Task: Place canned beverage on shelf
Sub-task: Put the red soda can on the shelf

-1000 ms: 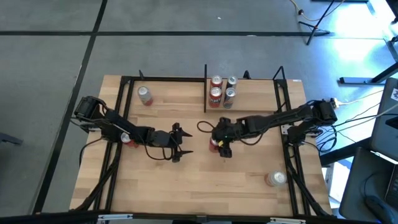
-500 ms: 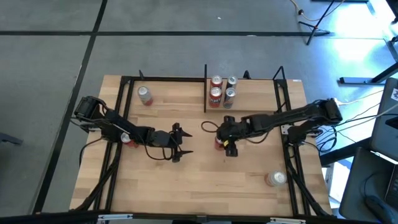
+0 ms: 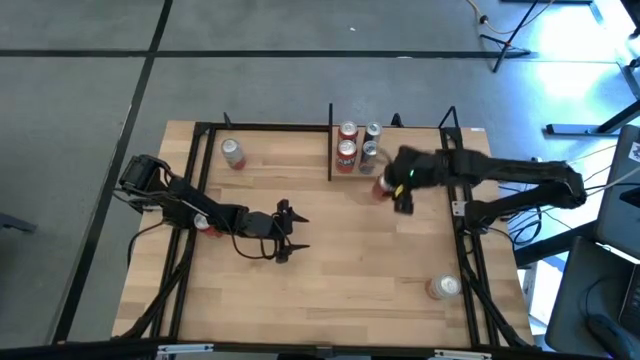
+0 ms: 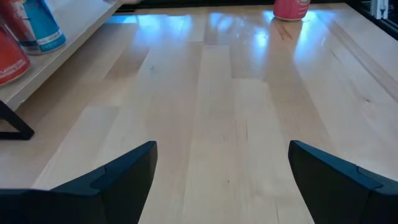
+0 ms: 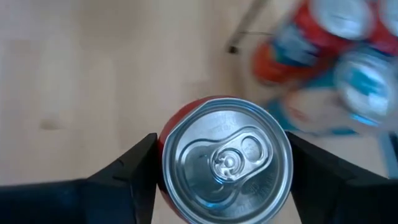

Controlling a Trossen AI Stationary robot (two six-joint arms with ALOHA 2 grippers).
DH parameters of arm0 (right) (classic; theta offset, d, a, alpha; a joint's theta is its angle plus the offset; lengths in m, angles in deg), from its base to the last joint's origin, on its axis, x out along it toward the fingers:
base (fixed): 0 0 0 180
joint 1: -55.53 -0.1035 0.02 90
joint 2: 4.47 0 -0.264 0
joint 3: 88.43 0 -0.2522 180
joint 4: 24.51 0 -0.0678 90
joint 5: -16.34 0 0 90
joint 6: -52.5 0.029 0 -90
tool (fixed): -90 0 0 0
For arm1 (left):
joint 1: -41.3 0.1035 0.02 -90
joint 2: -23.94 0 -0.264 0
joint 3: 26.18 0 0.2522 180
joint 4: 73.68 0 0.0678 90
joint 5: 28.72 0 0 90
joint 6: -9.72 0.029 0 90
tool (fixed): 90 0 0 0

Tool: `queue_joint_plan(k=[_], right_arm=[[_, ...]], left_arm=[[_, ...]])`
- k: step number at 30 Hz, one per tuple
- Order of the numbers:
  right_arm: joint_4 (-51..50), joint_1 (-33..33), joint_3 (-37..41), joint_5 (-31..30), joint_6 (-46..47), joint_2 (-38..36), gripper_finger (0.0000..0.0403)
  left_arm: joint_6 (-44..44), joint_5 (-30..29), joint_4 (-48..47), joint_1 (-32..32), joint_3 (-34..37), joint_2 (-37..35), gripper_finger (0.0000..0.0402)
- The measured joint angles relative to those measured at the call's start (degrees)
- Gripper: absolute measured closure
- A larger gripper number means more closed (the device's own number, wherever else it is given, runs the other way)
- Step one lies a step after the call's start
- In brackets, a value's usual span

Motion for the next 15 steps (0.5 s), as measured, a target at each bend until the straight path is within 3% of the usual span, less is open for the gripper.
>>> queue_joint_plan(k=[7,15], right_arm=[[-0.7,18.6,0.0,10.0,-10.8,-2.1,0.0149],[2.8,35.3,0.0,21.5,-18.1,2.1,0.0149]], left_arm=[[0.0,0.0,0.0,0.0,0.0,0.0,0.0058],[0.0,0.0,0.0,0.0,0.0,0.0,0.0058]])
